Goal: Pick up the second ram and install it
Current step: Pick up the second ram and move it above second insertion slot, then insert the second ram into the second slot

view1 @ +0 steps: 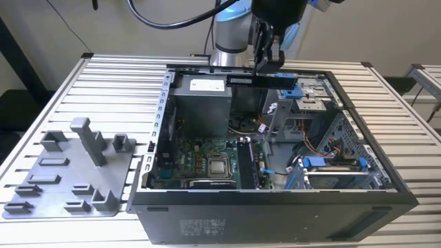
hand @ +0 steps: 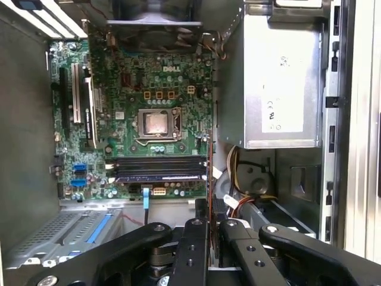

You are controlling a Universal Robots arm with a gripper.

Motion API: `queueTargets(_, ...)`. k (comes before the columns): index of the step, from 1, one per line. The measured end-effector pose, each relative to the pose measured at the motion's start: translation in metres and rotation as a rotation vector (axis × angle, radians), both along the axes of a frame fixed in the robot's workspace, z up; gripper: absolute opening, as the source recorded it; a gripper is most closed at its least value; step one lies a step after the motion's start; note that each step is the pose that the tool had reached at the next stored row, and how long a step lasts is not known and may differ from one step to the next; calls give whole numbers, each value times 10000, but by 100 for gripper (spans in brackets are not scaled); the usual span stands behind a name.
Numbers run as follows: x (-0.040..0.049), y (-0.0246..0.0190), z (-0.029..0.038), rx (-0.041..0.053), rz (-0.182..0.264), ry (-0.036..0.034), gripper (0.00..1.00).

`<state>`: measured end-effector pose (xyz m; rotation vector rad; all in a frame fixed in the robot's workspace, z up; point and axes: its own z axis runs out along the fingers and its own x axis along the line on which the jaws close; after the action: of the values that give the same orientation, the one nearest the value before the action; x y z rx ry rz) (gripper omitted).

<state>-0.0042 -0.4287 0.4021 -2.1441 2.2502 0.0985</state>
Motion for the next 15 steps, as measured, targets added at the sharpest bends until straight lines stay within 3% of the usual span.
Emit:
queueTargets(1, 1, 17, -2, -118, 0, -1, 14)
queueTargets(3, 1, 45, -4, -478, 0, -1, 14)
queueTargets(4, 1, 47, -4, -530, 0, 0, 14)
queueTargets(15, 1, 46, -4, -532, 0, -1, 14)
